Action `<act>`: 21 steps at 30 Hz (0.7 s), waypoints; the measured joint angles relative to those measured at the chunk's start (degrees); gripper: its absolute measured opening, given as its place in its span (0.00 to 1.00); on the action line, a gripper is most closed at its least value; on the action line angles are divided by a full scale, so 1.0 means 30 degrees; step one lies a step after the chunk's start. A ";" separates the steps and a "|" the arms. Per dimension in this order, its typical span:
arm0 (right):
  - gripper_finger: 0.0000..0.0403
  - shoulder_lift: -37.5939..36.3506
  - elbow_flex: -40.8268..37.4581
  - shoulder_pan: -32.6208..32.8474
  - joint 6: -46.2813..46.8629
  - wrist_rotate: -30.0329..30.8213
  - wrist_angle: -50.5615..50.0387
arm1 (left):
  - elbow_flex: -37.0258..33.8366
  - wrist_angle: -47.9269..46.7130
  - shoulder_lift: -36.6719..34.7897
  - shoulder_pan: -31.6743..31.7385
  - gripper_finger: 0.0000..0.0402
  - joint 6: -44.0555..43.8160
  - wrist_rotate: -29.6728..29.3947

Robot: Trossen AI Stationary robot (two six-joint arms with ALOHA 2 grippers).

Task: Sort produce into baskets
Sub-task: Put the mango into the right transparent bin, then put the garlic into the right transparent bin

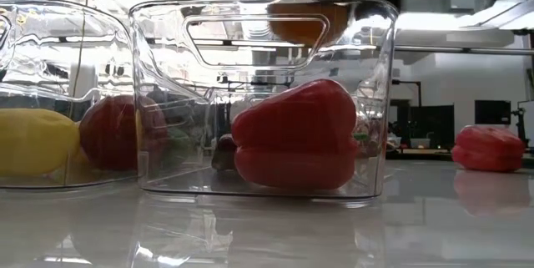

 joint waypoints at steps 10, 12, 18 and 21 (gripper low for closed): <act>0.93 0.1438 0.0220 -0.1709 0.0432 -0.7149 0.1568 | 0.0000 -0.0199 0.0000 0.0000 0.80 -0.0022 -0.0015; 0.94 0.1377 0.0739 -0.1592 0.1749 -0.7845 -0.0367 | 0.0000 -0.0349 0.0000 -0.0003 0.80 -0.0033 -0.0015; 0.92 0.1336 0.1975 0.0431 0.5365 -0.9035 -0.8305 | 0.0000 -0.0452 0.0000 -0.0001 0.80 -0.0291 -0.0015; 0.90 0.1336 0.1914 0.1569 0.7543 -0.9530 -1.0971 | 0.0000 -0.0452 0.0000 -0.0002 0.80 -0.0474 -0.0022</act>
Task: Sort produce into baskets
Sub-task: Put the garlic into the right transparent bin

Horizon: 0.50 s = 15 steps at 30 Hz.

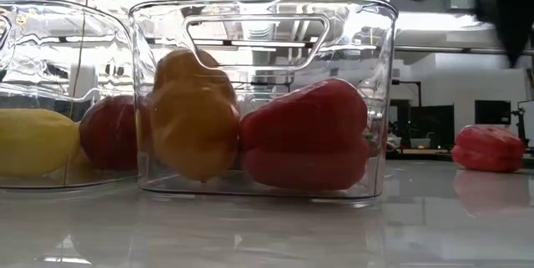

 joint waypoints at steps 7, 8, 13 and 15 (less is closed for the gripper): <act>0.84 -0.0007 -0.2122 0.2116 0.4490 -0.3119 -0.1357 | 0.0000 -0.0002 0.0004 -0.0003 0.80 -0.0099 0.0000; 0.84 -0.0006 -0.2496 0.2371 0.4875 -0.3298 -0.1381 | 0.0000 -0.0003 0.0007 0.0002 0.80 -0.0102 0.0000; 0.83 0.0000 -0.3865 0.2943 0.5892 -0.3874 -0.0898 | 0.0000 -0.0007 0.0007 -0.0006 0.80 -0.0101 0.0000; 0.83 0.0000 -0.4523 0.2990 0.6094 -0.3794 -0.0180 | 0.0000 -0.0002 0.0000 -0.0003 0.80 -0.0095 -0.0049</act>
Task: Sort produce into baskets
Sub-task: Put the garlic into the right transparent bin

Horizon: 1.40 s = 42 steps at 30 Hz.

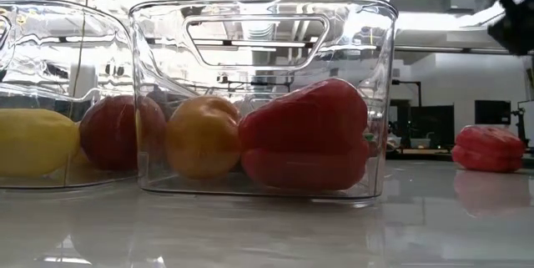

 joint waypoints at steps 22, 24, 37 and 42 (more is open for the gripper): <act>0.56 0.0000 -0.3008 -0.1231 -0.1696 0.1270 0.2175 | 0.0000 -0.0268 0.0007 -0.0001 0.80 0.0007 -0.0460; 0.49 0.0000 -0.2984 -0.1250 -0.1975 0.1266 0.2193 | 0.0000 -0.0275 0.0006 -0.0001 0.80 0.0081 -0.0460; 0.38 0.0000 0.2741 -0.3479 -0.5845 0.4412 0.0130 | 0.0000 -0.0263 0.0003 0.0002 0.80 0.0211 -0.1323; 0.39 -0.0015 0.5204 -0.4350 -0.8851 0.9327 0.2989 | 0.0000 -0.0266 0.0007 -0.0002 0.80 0.0206 -0.1314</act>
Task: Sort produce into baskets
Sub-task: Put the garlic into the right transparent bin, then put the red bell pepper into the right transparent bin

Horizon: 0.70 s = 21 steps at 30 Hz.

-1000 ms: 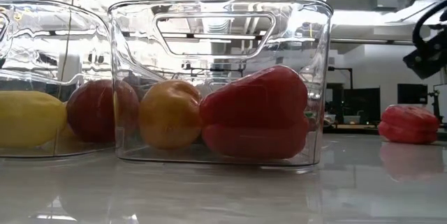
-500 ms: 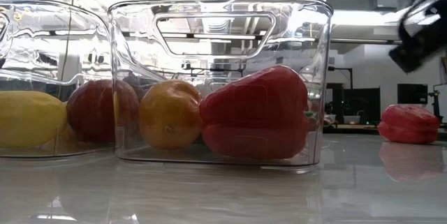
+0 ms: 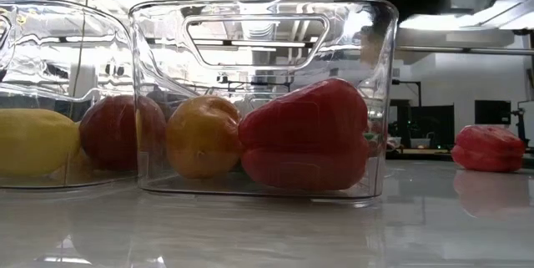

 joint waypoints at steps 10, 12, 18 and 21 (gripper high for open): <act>0.54 0.1448 0.0130 -0.1369 -0.8479 0.1340 1.0224 | 0.0000 -0.0163 -0.0007 0.0004 0.80 -0.0045 0.0045; 0.62 0.1498 0.0123 -0.1765 -0.8209 0.0278 0.9110 | 0.0000 -0.0181 -0.0007 0.0007 0.80 -0.0050 0.0082; 0.78 0.0645 0.0123 -0.2889 -0.5584 -0.1130 0.3037 | 0.0000 -0.0169 -0.0003 0.0000 0.80 -0.0133 0.0537; 0.80 0.0098 0.0162 -0.2790 -0.3872 0.0376 -0.1625 | 0.0000 -0.0169 -0.0007 0.0001 0.80 -0.0177 0.0534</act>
